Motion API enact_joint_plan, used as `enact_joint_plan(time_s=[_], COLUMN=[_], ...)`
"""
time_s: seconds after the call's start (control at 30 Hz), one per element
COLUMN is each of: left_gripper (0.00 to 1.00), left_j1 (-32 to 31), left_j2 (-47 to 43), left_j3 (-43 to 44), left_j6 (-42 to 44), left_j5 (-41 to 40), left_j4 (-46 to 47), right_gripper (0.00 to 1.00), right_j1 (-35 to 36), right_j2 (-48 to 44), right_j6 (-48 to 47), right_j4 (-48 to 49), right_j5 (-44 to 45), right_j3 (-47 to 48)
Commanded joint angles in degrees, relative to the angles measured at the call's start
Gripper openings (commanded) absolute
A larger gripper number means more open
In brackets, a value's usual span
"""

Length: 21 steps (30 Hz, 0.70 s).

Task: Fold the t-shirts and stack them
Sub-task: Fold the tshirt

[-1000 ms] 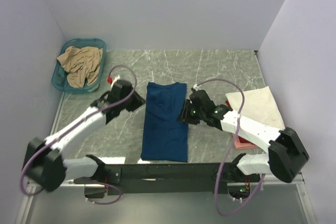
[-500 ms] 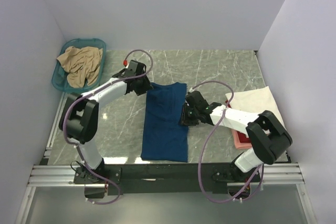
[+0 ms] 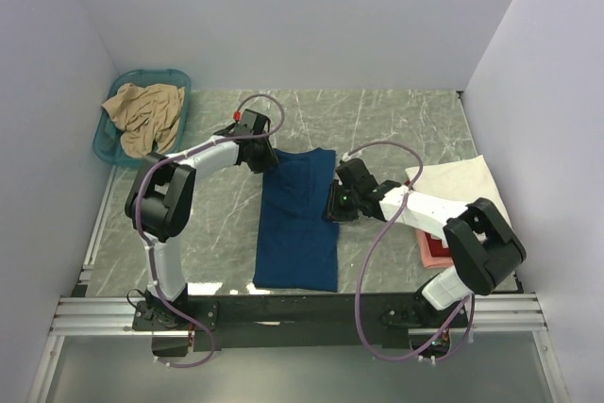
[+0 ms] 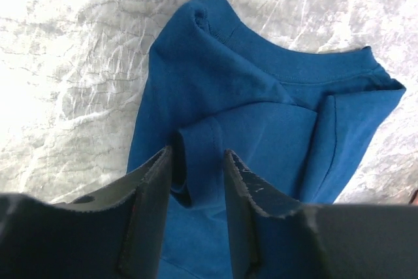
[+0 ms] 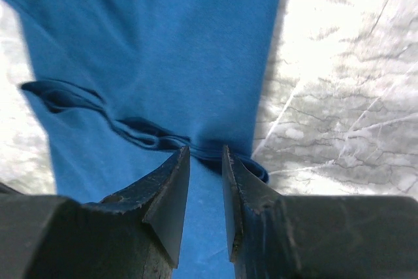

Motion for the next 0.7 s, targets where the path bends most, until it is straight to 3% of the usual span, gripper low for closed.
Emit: enact_joint_plan(time_s=[0.0, 0.27, 0.67], left_gripper=[0.35, 0.01, 0.01], left_j1=[0.1, 0.1, 0.1], left_j2=[0.4, -2.1, -13.2], left_j3=[2.5, 0.1, -9.0], left_j6=[1.4, 1.2, -0.4], left_j5=[1.8, 2.3, -0.3], left_j4=[2.3, 4.9, 7.3], right_gripper=[0.34, 0.34, 0.34], right_j1=[-0.9, -2.6, -3.4], right_j2=[-4.5, -6.1, -1.6], right_j6=[-1.1, -1.4, -1.7], right_j4=[-1.0, -2.6, -3.2], right_j5=[-0.4, -0.2, 0.2], right_j3=[3.5, 6.2, 12.1])
